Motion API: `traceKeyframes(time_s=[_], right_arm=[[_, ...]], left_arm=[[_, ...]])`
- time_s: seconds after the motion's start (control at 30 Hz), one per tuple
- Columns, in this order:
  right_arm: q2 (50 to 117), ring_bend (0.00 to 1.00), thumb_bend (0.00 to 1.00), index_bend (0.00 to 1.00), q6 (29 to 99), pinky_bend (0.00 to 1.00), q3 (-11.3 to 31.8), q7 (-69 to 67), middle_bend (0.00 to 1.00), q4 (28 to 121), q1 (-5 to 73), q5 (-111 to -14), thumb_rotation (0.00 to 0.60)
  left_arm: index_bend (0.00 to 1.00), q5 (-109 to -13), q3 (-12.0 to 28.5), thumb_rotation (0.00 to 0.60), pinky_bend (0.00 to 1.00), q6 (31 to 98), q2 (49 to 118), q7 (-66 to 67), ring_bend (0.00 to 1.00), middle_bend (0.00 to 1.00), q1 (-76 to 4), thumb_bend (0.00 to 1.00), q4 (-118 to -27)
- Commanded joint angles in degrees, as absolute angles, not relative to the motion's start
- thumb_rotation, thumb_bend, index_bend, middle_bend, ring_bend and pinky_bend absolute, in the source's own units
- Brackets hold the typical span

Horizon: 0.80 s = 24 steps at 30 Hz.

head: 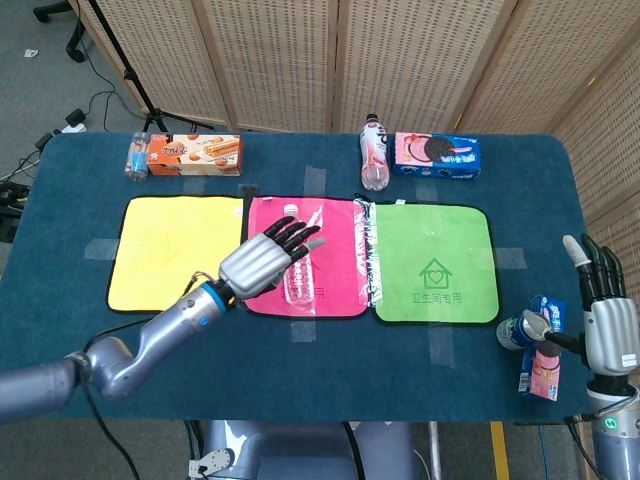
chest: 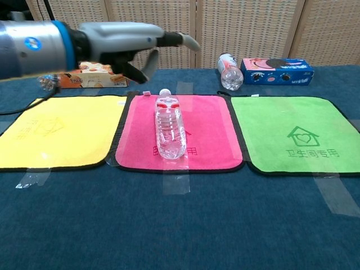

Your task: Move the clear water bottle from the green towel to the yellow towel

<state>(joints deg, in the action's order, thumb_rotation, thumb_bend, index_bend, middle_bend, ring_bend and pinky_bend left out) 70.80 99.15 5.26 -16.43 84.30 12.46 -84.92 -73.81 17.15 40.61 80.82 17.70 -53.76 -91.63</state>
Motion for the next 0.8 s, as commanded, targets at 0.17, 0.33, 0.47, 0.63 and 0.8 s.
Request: traceKeyframes(time_s=[0.17,0.33,0.47,0.63,0.8], right_arm=[[70.13,0.0,0.0,0.0,98.12,0.0,6.75,-17.33,0.0,84.54,11.72,-84.38,0.6],[69.57,0.0,0.0,0.0,97.49,0.0,8.05,-18.38,0.0,84.59,11.08,-83.75,0.6],[69.36,0.0,0.0,0.0,97.03,0.0,8.79,-18.7,0.0,84.61,10.73,-83.49,0.6],[69.27,0.0,0.0,0.0,96.73,0.0,9.23,-17.9,0.0,84.78,10.37,-83.87,0.6],[68.95,0.0,0.0,0.0,96.21,0.0,9.07,-15.73,0.0,85.11,10.04,-84.42,0.6]], left_arm=[[0.18,-59.87,16.98,0.6,0.0,37.99,95.19,30.92,0.0,0.0,-65.32,1.0,-77.73],[0.31,-59.46,15.99,0.6,0.11,37.57,101.44,30.05,0.09,0.1,-68.41,1.0,-69.68],[0.41,-62.59,14.78,0.6,0.22,37.97,103.43,27.48,0.19,0.2,-68.99,1.0,-66.13],[0.47,-65.18,13.58,0.6,0.27,38.21,103.67,24.35,0.24,0.25,-68.77,1.0,-64.25],[0.48,-66.41,12.68,0.6,0.28,38.22,103.34,22.51,0.24,0.25,-68.39,1.0,-63.5]])
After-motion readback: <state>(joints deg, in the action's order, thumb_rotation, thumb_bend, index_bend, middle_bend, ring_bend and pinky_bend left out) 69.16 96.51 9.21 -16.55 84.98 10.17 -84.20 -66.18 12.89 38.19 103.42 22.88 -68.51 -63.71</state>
